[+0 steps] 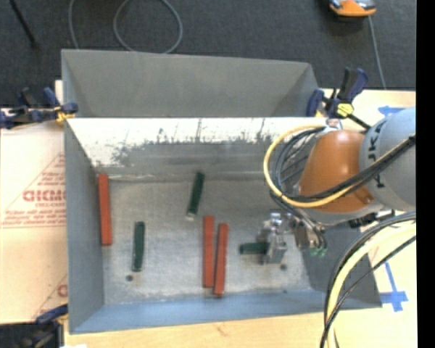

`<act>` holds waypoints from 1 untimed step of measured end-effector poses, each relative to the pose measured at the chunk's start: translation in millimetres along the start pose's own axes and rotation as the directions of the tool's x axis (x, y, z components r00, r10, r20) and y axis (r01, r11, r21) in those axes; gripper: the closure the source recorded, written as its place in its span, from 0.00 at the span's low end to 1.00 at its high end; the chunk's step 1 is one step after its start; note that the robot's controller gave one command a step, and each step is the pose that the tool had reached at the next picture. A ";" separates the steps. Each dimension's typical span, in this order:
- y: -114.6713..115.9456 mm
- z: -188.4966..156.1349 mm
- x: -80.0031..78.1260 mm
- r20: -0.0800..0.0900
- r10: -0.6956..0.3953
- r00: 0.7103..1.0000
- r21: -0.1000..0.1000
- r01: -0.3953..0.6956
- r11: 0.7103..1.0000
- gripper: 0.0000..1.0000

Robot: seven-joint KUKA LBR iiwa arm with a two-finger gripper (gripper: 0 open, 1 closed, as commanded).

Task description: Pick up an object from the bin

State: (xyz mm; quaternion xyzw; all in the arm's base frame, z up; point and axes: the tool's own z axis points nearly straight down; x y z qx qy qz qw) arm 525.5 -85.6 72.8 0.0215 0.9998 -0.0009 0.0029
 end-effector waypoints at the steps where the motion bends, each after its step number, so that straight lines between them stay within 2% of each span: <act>1: -10.2 -139.1 -0.1 0.005 0.104 0.995 -0.001 -0.104 0.995 1.00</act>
Offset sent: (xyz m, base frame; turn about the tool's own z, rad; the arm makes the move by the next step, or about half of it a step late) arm -0.0036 -0.0093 0.1337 0.1058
